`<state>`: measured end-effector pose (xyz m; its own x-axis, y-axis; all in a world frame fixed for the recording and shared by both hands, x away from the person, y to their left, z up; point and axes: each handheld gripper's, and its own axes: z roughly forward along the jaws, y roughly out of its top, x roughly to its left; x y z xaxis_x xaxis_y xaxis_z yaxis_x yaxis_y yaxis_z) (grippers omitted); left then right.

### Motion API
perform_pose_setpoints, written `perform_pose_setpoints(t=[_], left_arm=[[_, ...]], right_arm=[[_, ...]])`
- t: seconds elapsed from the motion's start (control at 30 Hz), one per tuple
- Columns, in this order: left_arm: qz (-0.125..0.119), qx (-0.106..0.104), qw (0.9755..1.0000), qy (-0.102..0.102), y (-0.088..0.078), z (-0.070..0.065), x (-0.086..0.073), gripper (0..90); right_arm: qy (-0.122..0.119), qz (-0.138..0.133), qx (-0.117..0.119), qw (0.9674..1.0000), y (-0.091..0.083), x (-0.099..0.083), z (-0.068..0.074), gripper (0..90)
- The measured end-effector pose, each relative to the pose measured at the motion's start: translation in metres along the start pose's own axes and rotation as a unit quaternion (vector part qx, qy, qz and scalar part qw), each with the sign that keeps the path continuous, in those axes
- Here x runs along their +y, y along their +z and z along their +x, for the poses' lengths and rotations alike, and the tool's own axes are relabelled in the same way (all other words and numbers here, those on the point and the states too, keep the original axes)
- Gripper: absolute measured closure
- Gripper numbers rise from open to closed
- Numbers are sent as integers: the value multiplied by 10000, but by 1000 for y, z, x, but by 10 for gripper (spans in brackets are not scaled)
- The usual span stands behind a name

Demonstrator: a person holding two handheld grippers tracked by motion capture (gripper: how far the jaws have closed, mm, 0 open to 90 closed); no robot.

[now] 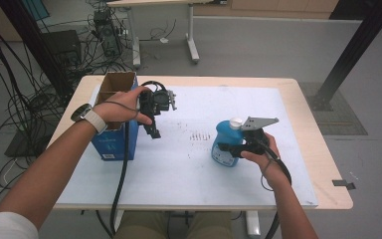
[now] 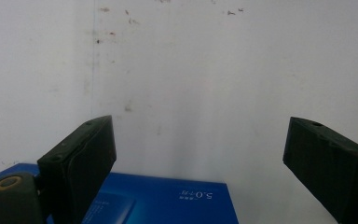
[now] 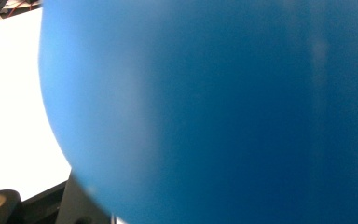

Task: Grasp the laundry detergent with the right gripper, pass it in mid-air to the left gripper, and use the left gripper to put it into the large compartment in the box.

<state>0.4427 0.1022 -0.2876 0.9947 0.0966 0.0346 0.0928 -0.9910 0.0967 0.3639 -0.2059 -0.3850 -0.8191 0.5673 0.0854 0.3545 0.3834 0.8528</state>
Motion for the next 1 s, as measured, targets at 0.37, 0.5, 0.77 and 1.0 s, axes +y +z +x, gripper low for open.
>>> perform_pose_setpoints(t=[0.37,0.5,0.77,1.0], left_arm=[[21,15,10000,4,-1,0,0,97],[9,12,10000,-2,-1,0,0,97],[2,-2,10000,7,0,0,1,97],[6,2,10000,7,0,0,1,97]], right_arm=[[28,-11,15,10000,0,0,-1,425],[37,-3,26,10000,0,0,-2,424],[67,-16,27,10000,1,0,-2,424],[74,-23,26,10000,1,0,-3,424]])
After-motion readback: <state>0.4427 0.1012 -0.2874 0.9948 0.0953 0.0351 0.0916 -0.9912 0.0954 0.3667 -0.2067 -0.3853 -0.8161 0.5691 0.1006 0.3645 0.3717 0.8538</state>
